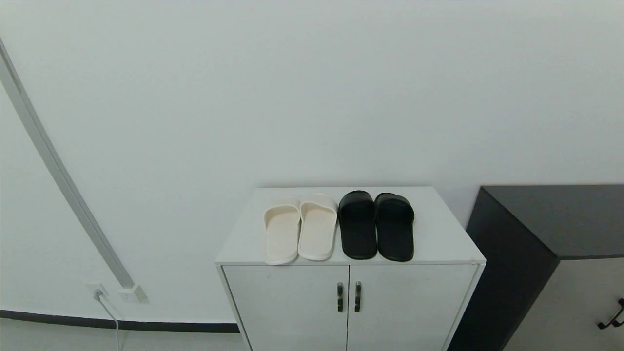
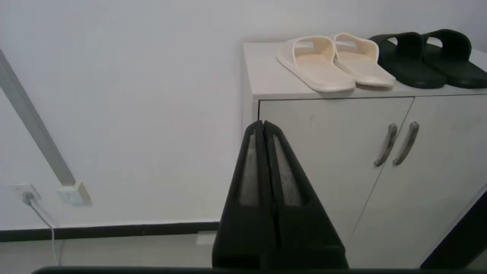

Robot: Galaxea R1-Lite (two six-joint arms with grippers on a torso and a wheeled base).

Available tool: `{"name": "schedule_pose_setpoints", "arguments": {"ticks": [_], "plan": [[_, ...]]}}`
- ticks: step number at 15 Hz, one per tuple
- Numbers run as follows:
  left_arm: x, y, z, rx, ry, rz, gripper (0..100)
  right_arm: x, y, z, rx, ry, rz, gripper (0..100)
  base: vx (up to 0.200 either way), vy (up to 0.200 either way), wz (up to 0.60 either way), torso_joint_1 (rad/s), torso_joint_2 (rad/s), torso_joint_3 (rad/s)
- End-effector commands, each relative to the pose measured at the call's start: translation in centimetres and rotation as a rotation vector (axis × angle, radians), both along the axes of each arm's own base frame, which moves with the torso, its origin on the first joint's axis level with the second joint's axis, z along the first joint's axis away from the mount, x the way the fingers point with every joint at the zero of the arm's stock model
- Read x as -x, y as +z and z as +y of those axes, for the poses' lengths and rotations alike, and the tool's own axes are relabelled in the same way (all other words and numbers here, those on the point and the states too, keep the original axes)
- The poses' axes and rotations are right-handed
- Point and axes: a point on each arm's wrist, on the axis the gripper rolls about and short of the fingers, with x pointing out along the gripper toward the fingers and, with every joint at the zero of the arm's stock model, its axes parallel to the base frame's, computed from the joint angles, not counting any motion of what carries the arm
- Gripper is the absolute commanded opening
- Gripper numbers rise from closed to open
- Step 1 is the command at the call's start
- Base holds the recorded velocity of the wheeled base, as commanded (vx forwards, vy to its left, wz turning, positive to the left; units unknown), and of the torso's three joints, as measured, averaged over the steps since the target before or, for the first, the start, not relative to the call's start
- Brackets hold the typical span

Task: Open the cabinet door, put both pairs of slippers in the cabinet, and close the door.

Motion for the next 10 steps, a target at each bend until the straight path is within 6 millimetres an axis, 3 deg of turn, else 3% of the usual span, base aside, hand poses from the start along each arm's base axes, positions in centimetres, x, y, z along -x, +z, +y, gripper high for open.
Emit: {"name": "schedule_pose_setpoints", "arguments": {"ticks": [1,3,5,8,10], "plan": [[0.0,0.0,0.0,0.000,0.000,0.001,0,0.0,0.0,0.0,-0.002,-0.001,0.000,100,0.000,0.000,0.00,0.000,0.00,0.000],[0.0,0.0,0.0,-0.002,0.000,0.000,0,0.0,0.3,0.0,0.009,-0.003,0.003,100,0.000,0.000,0.00,0.000,0.00,0.000],[0.0,0.0,0.0,0.000,-0.001,0.000,0,0.6,7.5,-0.1,-0.136,0.011,-0.067,100,0.000,0.000,0.00,0.000,0.00,0.000],[0.0,0.0,0.0,0.001,0.000,0.000,0,0.0,5.1,0.0,-0.067,0.051,0.123,100,0.000,0.000,0.00,0.000,0.00,0.000],[0.0,0.0,0.0,0.001,0.000,0.000,0,-1.3,5.4,0.1,-0.071,0.097,0.217,100,0.000,0.000,0.00,0.000,0.00,0.000]]}}
